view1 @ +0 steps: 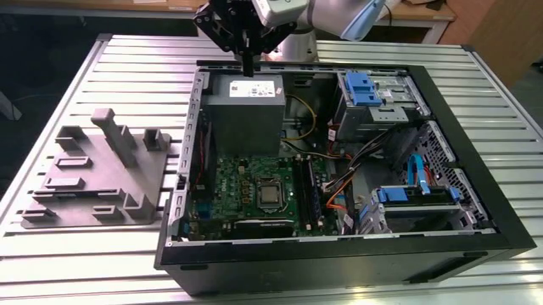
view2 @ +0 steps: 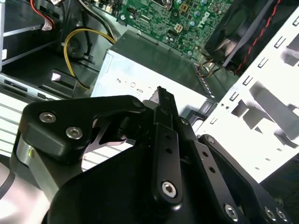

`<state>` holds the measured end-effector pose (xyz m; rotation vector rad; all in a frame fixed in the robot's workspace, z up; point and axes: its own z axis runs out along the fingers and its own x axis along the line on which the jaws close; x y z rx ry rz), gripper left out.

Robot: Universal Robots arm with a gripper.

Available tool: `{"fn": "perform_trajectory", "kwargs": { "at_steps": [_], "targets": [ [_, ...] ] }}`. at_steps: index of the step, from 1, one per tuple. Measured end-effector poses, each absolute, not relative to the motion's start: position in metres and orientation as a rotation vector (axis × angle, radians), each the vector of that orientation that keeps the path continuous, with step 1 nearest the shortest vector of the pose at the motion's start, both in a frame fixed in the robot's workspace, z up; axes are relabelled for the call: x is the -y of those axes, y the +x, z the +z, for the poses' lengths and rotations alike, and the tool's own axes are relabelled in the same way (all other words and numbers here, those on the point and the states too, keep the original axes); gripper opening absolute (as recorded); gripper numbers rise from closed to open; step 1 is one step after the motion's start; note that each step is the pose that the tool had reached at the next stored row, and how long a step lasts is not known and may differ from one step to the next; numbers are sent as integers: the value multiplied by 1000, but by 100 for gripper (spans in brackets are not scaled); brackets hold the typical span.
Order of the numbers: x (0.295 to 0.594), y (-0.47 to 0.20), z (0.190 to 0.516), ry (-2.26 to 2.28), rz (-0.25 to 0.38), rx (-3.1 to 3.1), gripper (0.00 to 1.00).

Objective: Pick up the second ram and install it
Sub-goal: 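Reach for the second ram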

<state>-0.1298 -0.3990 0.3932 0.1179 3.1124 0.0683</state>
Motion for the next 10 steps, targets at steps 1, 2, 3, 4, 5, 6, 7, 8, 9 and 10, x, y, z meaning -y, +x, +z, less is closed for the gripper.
{"fn": "perform_trajectory", "kwargs": {
  "at_steps": [1, 2, 3, 4, 5, 6, 7, 8, 9, 10],
  "targets": [
    [399, -131, 393, 118, 68, -3112, 10],
    [399, -132, 393, 118, 68, -3112, 10],
    [399, -134, 393, 118, 68, -3113, 10],
    [399, -135, 393, 118, 68, -3113, 10],
    [399, -137, 393, 118, 68, -3113, 10],
    [399, -138, 393, 118, 68, -3112, 10],
    [399, -139, 393, 118, 68, -3112, 10],
    [399, -141, 393, 118, 68, -3113, 10],
    [399, -143, 393, 118, 68, -3113, 10],
    [399, -144, 393, 118, 68, -3113, 10]
  ]
}}
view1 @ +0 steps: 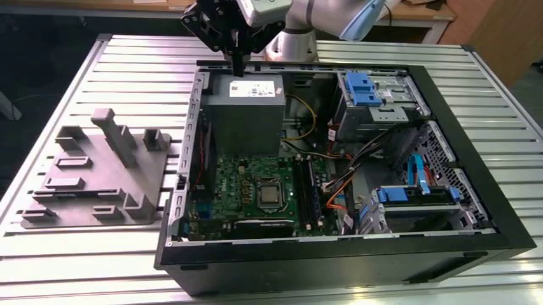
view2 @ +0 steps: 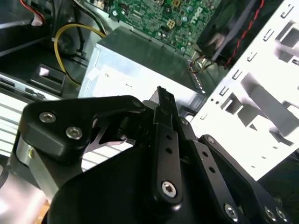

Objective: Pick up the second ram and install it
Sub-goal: 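Reach for the second ram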

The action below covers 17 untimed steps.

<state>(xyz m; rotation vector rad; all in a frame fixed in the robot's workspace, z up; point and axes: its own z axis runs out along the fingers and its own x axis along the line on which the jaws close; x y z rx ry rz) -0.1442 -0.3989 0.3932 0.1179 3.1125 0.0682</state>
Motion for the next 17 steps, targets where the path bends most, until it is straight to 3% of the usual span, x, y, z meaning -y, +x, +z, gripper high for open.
{"fn": "perform_trajectory", "kwargs": {
  "at_steps": [17],
  "targets": [
    [399, -171, 392, 118, 68, -3112, 10]
  ]
}}
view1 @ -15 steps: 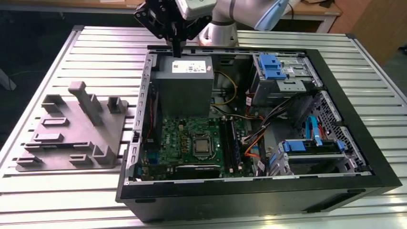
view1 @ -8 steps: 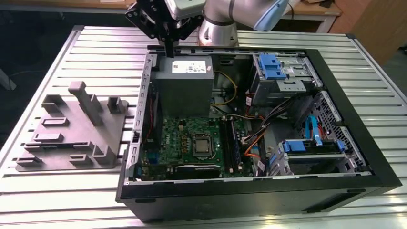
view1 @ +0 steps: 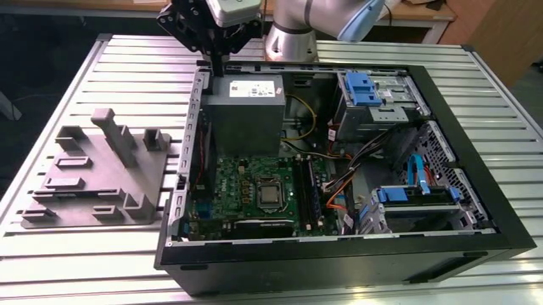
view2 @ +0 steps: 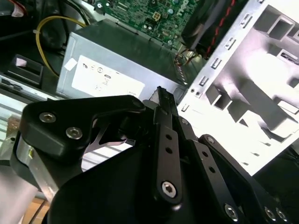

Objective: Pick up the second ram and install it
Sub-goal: 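Reach for the second ram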

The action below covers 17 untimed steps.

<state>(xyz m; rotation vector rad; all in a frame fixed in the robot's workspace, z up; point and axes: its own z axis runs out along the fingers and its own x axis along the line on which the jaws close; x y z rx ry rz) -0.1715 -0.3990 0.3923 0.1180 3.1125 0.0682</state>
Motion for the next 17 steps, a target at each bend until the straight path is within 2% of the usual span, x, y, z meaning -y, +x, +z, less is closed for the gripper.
{"fn": "perform_trajectory", "kwargs": {
  "at_steps": [17],
  "targets": [
    [399, -203, 390, 118, 68, -3113, 10]
  ]
}}
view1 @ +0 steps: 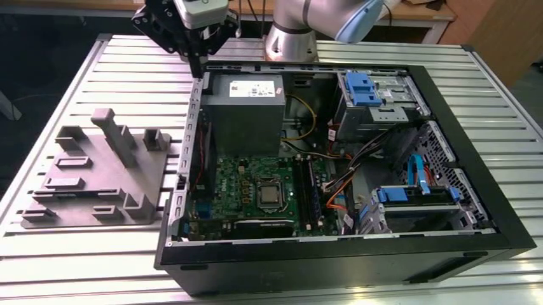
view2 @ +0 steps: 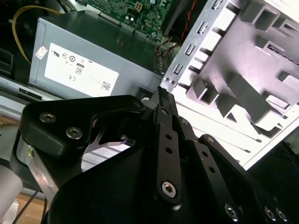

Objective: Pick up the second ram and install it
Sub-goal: 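Reach for the second ram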

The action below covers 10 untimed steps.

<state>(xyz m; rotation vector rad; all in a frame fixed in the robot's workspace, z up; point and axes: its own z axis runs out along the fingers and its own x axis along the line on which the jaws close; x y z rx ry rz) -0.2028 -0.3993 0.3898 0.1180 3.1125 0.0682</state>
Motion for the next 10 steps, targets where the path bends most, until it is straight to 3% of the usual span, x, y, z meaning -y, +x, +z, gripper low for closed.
{"fn": "perform_trajectory", "kwargs": {
  "at_steps": [10],
  "targets": [
    [401, -217, 386, 118, 68, -3112, 10]
  ]
}}
